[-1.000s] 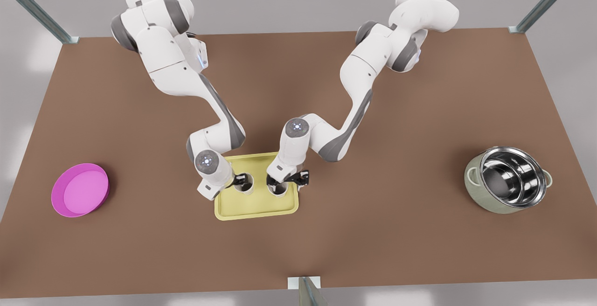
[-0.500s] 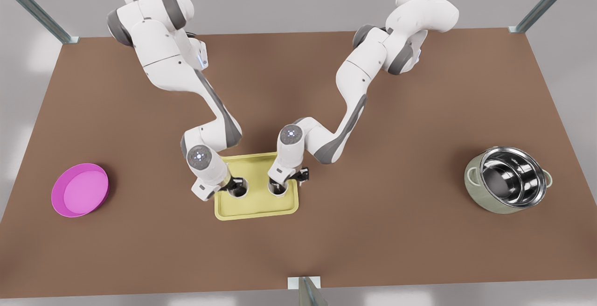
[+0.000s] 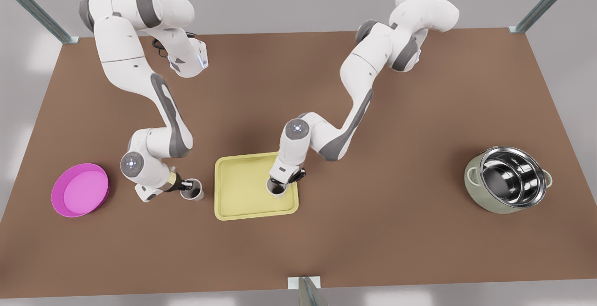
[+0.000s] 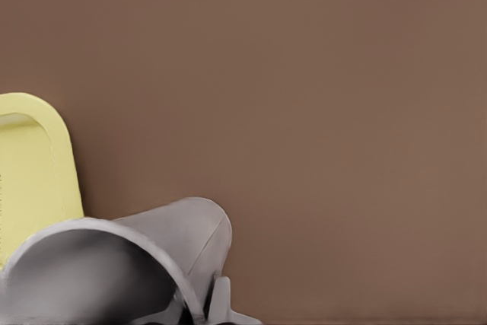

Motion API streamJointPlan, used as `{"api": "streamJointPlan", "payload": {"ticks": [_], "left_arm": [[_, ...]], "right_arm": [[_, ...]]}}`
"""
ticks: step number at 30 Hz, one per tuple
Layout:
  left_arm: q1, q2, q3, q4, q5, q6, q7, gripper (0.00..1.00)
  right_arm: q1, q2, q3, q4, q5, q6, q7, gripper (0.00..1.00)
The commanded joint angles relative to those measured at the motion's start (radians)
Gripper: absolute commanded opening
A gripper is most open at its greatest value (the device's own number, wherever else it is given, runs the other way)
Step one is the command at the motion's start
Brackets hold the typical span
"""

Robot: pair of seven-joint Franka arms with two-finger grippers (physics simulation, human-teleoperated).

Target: Use the left arm to pick up the white IKEA cup from the tray and place it on the middle-left position; use the right arm to pick up the white IKEA cup from the tray and place it on the middle-right position

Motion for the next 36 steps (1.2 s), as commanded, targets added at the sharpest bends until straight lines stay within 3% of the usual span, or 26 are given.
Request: {"api": "streamJointPlan", "payload": {"ticks": [1, 2, 3, 5, 9, 13, 16, 19, 20, 21, 27, 31, 36], "left_arm": [[0.052, -0.046, -0.002, -0.003, -0.031, -0.086, -0.033, 0.17], [0.102, -0.068, -0.012, -0.007, -0.063, -0.098, 0.047, 0.16], [0.147, -0.091, -0.012, -0.007, -0.087, -0.189, 0.142, 0.16], [0.271, -0.097, -0.01, -0.015, -0.098, -0.209, 0.361, 0.16], [0.44, -0.077, -0.01, -0.046, -0.093, -0.2, 0.76, 0.16], [0.441, -0.017, 0.002, -0.046, -0.084, -0.066, 0.79, 0.16], [0.441, 0.018, 0.011, -0.046, -0.084, 0.014, 0.79, 0.16], [0.441, 0.034, 0.011, -0.046, -0.084, 0.05, 0.79, 0.17], [0.441, 0.034, 0.011, -0.046, -0.084, 0.05, 0.79, 0.27], [0.441, 0.034, 0.011, -0.046, -0.084, 0.05, 0.803, 1.0], [0.44, 0.021, 0.01, -0.046, -0.049, 0.0, 0.813, 1.0], [0.441, -0.287, 0.025, -0.044, -0.031, -0.597, 1.007, 1.0], [0.464, -0.414, 0.024, -0.044, -0.07, -0.703, 1.009, 1.0]], "right_arm": [[-0.004, 0.005, 0.0, -0.006, 0.019, 0.0, -0.206, 0.36], [-0.004, 0.005, 0.001, -0.007, 0.019, 0.0, -0.202, 0.54], [-0.003, 0.005, 0.0, -0.007, 0.019, 0.0, -0.204, 0.6], [-0.004, 0.003, 0.0, -0.004, 0.019, 0.0, -0.204, 0.84], [-0.003, -0.035, -0.002, -0.004, 0.019, -0.006, -0.195, 1.0], [-0.003, -0.209, -0.016, 0.05, -0.109, -0.167, -0.184, 1.0], [-0.004, -0.261, -0.039, 0.286, -0.116, -0.474, -0.192, 1.0], [-0.018, -0.345, -0.049, 0.263, -0.137, -0.608, -0.189, 1.0], [-0.145, -0.354, 0.079, 0.235, -0.139, -0.591, -0.189, 1.0], [-0.156, -0.37, 0.095, 0.223, -0.146, -0.583, -0.196, 1.0], [-0.184, -0.333, 0.08, 0.225, -0.119, -0.574, -0.25, 1.0], [-0.19, -0.327, 0.075, 0.225, -0.12, -0.577, -0.25, 1.0], [-0.19, -0.319, 0.075, 0.231, -0.116, -0.551, -0.248, 1.0]]}}
